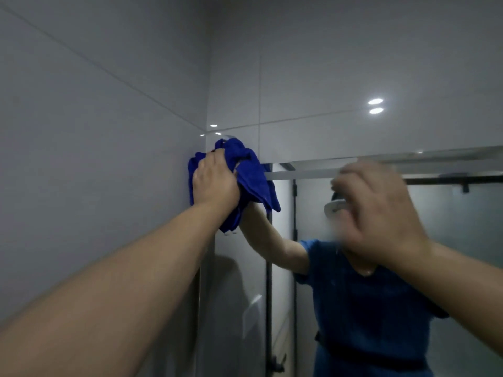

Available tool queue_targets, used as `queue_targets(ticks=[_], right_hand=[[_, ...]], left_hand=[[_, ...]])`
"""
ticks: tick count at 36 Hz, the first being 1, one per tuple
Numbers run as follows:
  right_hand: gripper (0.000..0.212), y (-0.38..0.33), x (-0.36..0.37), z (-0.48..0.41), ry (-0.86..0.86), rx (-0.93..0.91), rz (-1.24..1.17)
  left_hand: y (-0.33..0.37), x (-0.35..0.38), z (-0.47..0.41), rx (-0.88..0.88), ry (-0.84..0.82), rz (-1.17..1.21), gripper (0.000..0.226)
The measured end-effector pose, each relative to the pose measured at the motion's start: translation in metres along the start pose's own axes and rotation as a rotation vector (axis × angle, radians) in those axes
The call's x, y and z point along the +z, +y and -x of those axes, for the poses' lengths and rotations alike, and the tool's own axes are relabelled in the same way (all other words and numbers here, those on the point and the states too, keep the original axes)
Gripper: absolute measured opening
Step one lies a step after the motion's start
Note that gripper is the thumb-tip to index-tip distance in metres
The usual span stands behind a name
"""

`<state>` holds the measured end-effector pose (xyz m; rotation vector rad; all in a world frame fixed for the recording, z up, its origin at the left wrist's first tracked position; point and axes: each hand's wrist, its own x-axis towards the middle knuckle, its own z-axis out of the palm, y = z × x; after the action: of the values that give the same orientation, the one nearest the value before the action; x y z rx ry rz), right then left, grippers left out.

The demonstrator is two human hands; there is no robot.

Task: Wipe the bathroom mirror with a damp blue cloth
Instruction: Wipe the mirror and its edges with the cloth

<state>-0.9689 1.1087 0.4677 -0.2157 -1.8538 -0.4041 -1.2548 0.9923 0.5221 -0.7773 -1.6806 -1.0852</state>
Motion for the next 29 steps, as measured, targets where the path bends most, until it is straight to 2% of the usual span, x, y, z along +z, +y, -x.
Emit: queue_targets(ticks=[4,11,18,21,24,26,29], right_hand=[[0.046,0.013,0.045,0.017,-0.092,-0.053,0.026],[0.015,0.022,0.060,0.028,0.001,-0.118,0.150],[0.014,0.023,0.065,0.035,0.043,-0.147,0.196],[0.016,0.025,0.069,0.037,0.044,-0.144,0.196],[0.017,0.022,0.070,0.037,0.040,-0.140,0.179],[0.016,0.020,0.070,0.037,0.043,-0.137,0.173],[0.018,0.021,0.070,0.036,0.037,-0.142,0.188]], left_hand=[[-0.006,0.006,0.019,0.046,0.025,0.078,0.052],[-0.025,0.024,0.092,-0.077,0.071,0.189,0.069],[-0.070,0.048,0.261,-0.224,-0.147,0.094,0.060],[-0.077,0.044,0.318,-0.346,-0.249,0.164,0.053],[-0.071,0.036,0.332,-0.397,-0.266,0.213,0.056],[-0.061,0.032,0.318,-0.430,-0.201,0.200,0.070],[-0.043,0.029,0.281,-0.478,-0.081,0.276,0.065]])
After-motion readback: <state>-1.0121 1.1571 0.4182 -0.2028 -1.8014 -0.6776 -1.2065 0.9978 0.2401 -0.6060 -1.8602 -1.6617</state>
